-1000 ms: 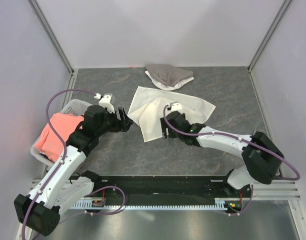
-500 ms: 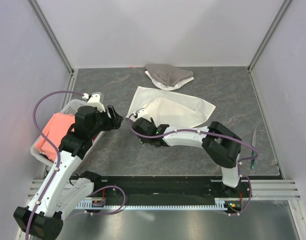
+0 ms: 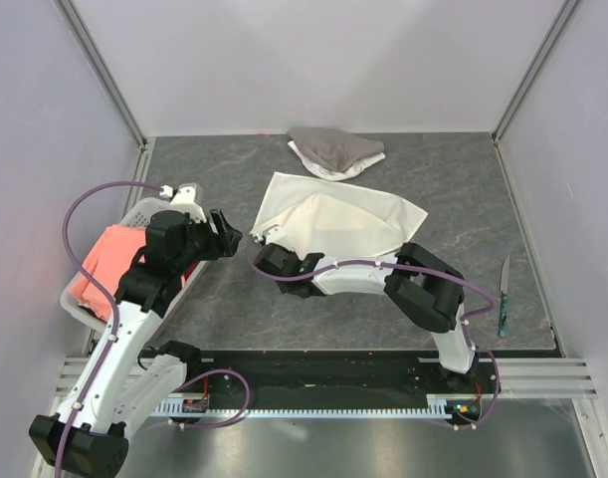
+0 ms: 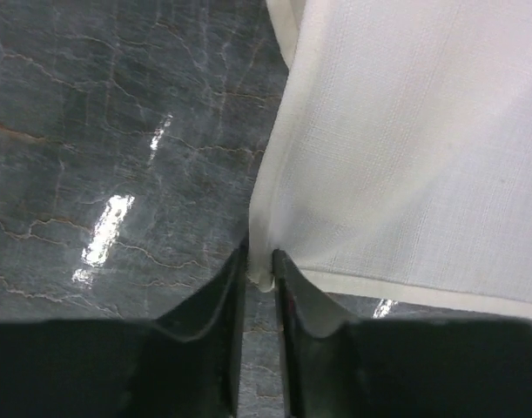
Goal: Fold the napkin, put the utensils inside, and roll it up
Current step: Flatten the napkin out
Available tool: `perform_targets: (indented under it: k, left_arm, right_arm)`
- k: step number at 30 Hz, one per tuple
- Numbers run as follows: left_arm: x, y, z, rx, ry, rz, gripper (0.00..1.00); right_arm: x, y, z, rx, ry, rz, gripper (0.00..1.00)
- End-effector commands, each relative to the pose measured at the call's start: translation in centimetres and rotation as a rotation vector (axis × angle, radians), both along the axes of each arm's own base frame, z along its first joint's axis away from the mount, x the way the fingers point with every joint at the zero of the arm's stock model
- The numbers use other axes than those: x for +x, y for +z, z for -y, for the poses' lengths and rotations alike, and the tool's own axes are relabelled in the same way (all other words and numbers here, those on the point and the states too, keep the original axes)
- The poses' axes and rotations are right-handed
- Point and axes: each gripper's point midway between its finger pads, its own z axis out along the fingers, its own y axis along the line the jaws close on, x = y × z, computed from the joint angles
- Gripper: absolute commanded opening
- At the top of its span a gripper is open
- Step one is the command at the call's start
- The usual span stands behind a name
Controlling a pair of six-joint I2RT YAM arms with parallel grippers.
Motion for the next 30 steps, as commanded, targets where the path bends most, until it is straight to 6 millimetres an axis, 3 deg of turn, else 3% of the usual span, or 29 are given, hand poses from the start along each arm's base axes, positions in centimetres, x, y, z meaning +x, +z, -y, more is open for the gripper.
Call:
perform_targets:
  k: [1, 2, 4, 5, 7, 8, 9, 11, 12, 15, 17, 22, 24, 30]
  left_arm:
    - [0.0, 0.7, 0.2, 0.006, -0.027, 0.035, 0.70]
    - [0.0, 0.6, 0.2, 0.007, -0.031, 0.032, 0.69]
    - [0.0, 0.4, 0.3, 0.002, -0.031, 0.025, 0.67]
    - [-0.1, 0.4, 0.4, -0.003, -0.033, 0.022, 0.65]
    - [0.0, 0.2, 1.0, -0.025, -0.043, 0.013, 0.64]
    - [0.1, 0.3, 1.3, -0.033, -0.049, 0.013, 0.63]
    - [-0.1, 0.0, 1.9, -0.043, -0.062, 0.000, 0.63]
    - [0.2, -0.3, 2.7, -0.050, -0.070, -0.008, 0.62]
    - [-0.1, -0.9, 3.7, -0.059, -0.094, -0.027, 0.62]
    - [-0.2, -2.3, 6.1, -0.064, -0.129, -0.052, 0.62]
    - [0.1, -2.7, 7.5, -0.068, -0.147, -0.053, 0.62]
    - [0.2, -4.8, 12.7, -0.022, -0.240, -0.077, 0.62]
    - [0.6, -6.3, 14.5, 0.017, -0.270, -0.098, 0.62]
    - [2.5, -10.7, 15.2, 0.129, -0.220, -0.166, 0.58]
  right_arm:
    - [0.3, -1.0, 0.5, -0.046, -0.008, 0.003, 0.21]
    - [0.6, -1.3, 1.1, -0.055, -0.021, 0.002, 0.10]
    - [0.9, -0.9, 2.0, -0.062, -0.042, 0.012, 0.01]
    - [1.1, -0.9, 3.1, -0.081, -0.064, 0.018, 0.00]
    - [1.6, 1.0, 4.3, -0.063, -0.093, 0.042, 0.00]
    - [1.9, 1.2, 6.0, -0.084, -0.123, 0.047, 0.00]
    - [2.2, 3.2, 6.6, -0.051, -0.140, 0.072, 0.00]
    - [2.9, 4.3, 9.3, -0.070, -0.183, 0.089, 0.00]
    - [3.3, 6.2, 10.3, -0.047, -0.211, 0.123, 0.00]
    - [4.4, 7.6, 14.3, -0.064, -0.285, 0.150, 0.00]
    - [5.0, 7.0, 17.2, -0.093, -0.340, 0.139, 0.00]
    - [5.5, 5.7, 21.8, -0.153, -0.427, 0.113, 0.00]
    - [5.5, 5.4, 22.5, -0.164, -0.441, 0.108, 0.00]
    - [5.2, 4.5, 24.0, -0.166, -0.480, 0.080, 0.00]
